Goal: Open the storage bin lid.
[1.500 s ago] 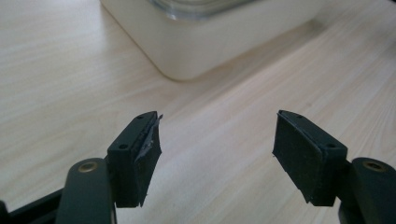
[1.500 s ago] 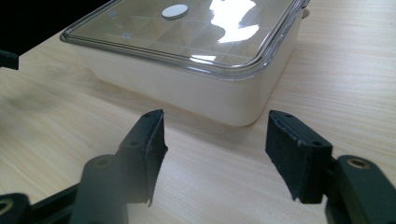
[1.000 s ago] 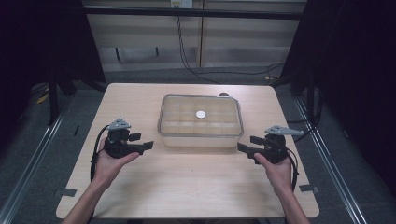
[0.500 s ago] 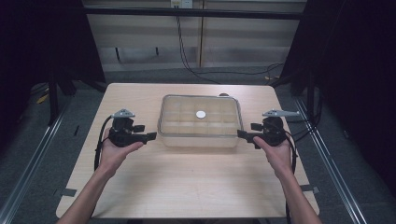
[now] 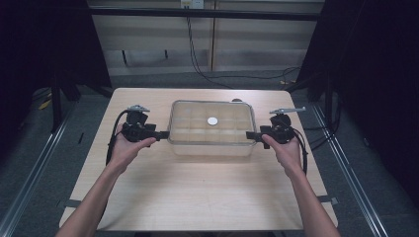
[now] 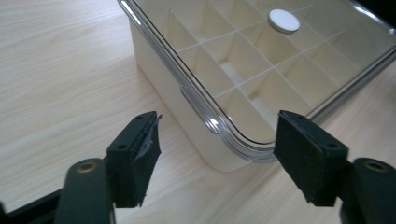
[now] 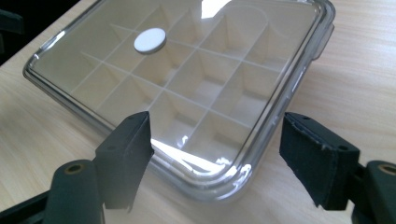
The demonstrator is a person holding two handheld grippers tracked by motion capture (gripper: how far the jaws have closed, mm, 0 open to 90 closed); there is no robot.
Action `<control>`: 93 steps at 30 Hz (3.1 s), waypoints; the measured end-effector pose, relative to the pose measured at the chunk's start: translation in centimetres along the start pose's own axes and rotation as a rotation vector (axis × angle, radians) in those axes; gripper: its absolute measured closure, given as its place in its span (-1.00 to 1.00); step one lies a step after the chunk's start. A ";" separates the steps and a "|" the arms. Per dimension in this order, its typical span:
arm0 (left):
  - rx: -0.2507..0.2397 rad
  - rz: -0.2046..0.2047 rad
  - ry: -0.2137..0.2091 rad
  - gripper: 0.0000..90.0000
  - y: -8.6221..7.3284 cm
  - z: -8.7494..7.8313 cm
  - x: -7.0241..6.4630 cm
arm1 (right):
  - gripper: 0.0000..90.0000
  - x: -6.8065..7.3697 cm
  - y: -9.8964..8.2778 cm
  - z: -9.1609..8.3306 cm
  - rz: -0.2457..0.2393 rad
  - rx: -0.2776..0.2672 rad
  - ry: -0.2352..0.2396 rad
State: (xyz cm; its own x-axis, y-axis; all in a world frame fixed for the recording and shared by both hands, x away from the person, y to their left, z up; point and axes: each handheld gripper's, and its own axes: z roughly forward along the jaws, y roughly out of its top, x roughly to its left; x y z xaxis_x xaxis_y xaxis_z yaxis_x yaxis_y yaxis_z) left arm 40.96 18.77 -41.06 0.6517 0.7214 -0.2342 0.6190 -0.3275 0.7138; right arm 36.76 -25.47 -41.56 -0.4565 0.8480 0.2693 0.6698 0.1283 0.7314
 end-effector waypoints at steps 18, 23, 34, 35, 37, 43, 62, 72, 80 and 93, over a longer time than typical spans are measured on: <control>0.043 -0.026 -0.019 -0.46 2.6 2.1 1.1 | -0.51 -2.1 3.5 1.8 0.016 0.055 -0.021; 0.063 -0.027 -0.005 -0.42 2.6 2.7 1.4 | -0.54 -2.3 3.6 2.9 0.027 0.115 -0.019; 0.098 -0.043 -0.026 -0.63 2.3 4.5 1.7 | -0.66 -2.6 3.0 5.4 0.039 0.164 -0.007; 0.098 -0.043 -0.026 -0.63 2.3 4.5 1.7 | -0.66 -2.6 3.0 5.4 0.039 0.164 -0.007; 0.113 -0.031 -0.030 -0.63 2.3 4.8 1.8 | -0.68 -2.6 2.9 5.6 0.039 0.170 0.000; 0.119 -0.034 -0.047 -0.59 2.1 5.5 1.4 | -0.71 -2.5 2.9 6.3 0.042 0.174 -0.006; 0.144 -0.014 -0.065 -0.71 3.2 7.3 0.7 | -0.84 -2.5 3.7 7.4 0.033 0.181 -0.040; 0.156 -0.048 -0.066 -0.70 3.1 7.4 0.4 | -0.84 -2.5 3.7 7.7 0.054 0.161 -0.054; 0.103 -0.059 -0.061 -0.55 2.6 6.8 0.6 | -0.70 -2.7 3.5 7.3 0.045 0.130 -0.067; 0.061 -0.026 -0.053 -0.35 2.5 5.8 0.4 | -0.54 -2.5 3.4 6.4 0.048 0.056 -0.079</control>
State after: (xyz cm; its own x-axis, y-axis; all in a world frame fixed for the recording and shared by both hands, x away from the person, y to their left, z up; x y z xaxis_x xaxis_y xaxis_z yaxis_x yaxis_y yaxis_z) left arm 45.35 14.65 -43.18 0.6565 0.6972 -0.2881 0.6606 -0.3470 0.6657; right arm 43.92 -23.86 -43.71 -0.3773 0.8914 0.2511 0.7225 0.1138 0.6820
